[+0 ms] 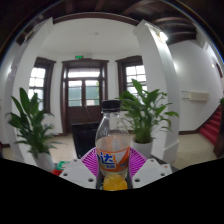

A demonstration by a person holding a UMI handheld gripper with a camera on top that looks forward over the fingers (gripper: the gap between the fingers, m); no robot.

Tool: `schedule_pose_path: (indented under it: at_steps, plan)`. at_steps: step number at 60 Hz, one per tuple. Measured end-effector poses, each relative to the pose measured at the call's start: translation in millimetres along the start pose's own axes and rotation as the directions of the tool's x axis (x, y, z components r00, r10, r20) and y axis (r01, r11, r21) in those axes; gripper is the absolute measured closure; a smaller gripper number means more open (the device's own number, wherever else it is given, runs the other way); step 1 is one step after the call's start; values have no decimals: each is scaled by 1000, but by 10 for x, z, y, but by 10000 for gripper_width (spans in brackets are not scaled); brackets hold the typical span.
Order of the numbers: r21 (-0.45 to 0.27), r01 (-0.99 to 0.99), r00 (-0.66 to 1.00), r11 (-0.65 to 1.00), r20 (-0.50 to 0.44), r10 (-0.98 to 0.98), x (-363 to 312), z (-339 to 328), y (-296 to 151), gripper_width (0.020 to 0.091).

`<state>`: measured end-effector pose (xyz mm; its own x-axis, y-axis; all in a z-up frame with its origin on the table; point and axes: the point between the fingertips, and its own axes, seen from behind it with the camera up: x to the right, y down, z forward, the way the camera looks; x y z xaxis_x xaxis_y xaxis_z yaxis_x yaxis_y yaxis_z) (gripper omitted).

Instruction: Pour water

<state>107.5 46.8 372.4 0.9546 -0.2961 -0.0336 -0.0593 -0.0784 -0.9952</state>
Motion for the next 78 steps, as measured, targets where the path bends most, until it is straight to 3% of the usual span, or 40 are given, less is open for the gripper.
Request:
schedule_pose_path:
  at_steps: [8,23,34,35,37,49,60,66,68,78]
  plan:
    - [-55,61,993,997,-102,-66,709,197,429,750]
    - [-126,81,981,989,-163,-101,1309,682,1383,739]
    - [-125,36,983,991,-175,-58,1576,811,1767,741]
    - [-133,24,984,991,-173,-47,1535,755,1827,709]
    - [-87,14,984,996,-178,-30,1569,781,1780,732]
    - [-77,-15,986,997,-167,2,1621,758,1798,702]
    - [-83,-38,987,996,-157,24,1601,716,1810,567]
    - [-126,-32,987,992,-157,12,1649,613,1921,264]
    - [-136,-30,989,990,-151,9,1639,565,1949,221]
    - [-180,-37,996,983,-81,22,1515,-27,2119,252]
